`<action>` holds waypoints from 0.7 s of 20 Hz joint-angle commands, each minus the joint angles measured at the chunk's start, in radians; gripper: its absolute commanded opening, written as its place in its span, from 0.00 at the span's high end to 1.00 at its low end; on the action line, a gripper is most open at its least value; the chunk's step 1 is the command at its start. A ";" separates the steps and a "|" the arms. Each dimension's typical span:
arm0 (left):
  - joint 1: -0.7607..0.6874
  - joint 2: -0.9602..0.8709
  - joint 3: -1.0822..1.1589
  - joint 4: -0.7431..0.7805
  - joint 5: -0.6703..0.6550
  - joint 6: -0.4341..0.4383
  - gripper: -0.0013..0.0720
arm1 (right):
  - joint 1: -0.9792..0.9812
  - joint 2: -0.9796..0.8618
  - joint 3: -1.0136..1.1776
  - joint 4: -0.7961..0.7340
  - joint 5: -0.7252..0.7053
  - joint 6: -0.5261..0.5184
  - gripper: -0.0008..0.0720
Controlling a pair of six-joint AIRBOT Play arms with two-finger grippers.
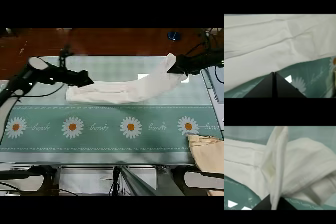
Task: Fold the shirts.
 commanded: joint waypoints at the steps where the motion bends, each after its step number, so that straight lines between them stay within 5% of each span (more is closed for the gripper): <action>1: -0.172 -0.060 0.000 -0.101 0.084 -0.030 0.94 | 0.000 0.080 0.001 -0.020 0.053 0.021 0.97; 9: -0.328 -0.192 0.015 -0.356 0.143 -0.029 0.94 | 0.000 0.148 0.000 -0.058 0.098 0.040 0.97; 14: -0.378 -0.266 0.056 -0.369 0.143 -0.063 0.94 | 0.017 0.148 0.000 -0.049 0.106 0.050 0.97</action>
